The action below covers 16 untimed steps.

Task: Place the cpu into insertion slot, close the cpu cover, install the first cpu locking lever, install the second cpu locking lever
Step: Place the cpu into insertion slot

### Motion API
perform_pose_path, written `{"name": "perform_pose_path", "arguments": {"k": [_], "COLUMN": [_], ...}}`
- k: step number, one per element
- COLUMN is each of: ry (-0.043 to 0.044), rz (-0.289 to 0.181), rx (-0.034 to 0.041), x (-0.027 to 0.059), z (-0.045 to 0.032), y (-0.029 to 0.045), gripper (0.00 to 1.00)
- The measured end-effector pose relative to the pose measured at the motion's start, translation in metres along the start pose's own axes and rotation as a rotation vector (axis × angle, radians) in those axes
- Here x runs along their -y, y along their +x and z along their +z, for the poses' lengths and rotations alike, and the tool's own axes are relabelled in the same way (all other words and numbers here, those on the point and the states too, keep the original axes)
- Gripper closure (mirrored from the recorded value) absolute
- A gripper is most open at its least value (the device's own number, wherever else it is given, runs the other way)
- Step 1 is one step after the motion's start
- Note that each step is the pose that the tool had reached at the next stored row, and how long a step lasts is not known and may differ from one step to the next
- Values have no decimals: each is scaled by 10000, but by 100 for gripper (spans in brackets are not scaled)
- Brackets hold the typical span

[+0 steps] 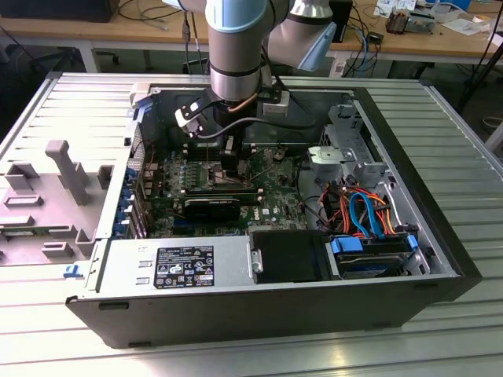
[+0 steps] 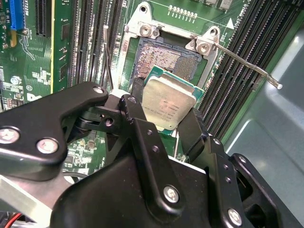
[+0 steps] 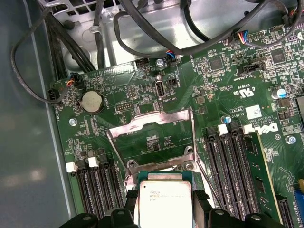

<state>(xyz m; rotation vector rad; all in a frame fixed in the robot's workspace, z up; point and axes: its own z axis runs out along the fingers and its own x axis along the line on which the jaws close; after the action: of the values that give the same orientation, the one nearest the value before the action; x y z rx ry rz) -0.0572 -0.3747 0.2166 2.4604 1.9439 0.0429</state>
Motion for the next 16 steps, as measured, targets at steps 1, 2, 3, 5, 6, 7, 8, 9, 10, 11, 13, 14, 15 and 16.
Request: {"name": "perform_pose_path", "arguments": {"k": [1,2,3,5,6,7,8,9,10,11,13,14,15,16], "ry": [0,0,0,-1,-1,-1,-1,-1,-1,-1,-1,-2,-2,-2], "rz": [5,10,19,36,40,46,51,55,60,64,75,83,89,94], "rx": [0,0,1,0,1,1,1,1,1,1,1,2,1,2], "x": [0,0,0,0,0,0,0,0,0,0,0,0,0,0], "z": [0,1,1,2,2,2,3,3,3,3,4,4,5,5], "y": [0,0,0,0,0,0,0,0,0,0,0,0,0,0], "gripper": [46,46,46,46,46,46,46,46,46,46,46,46,46,46]}}
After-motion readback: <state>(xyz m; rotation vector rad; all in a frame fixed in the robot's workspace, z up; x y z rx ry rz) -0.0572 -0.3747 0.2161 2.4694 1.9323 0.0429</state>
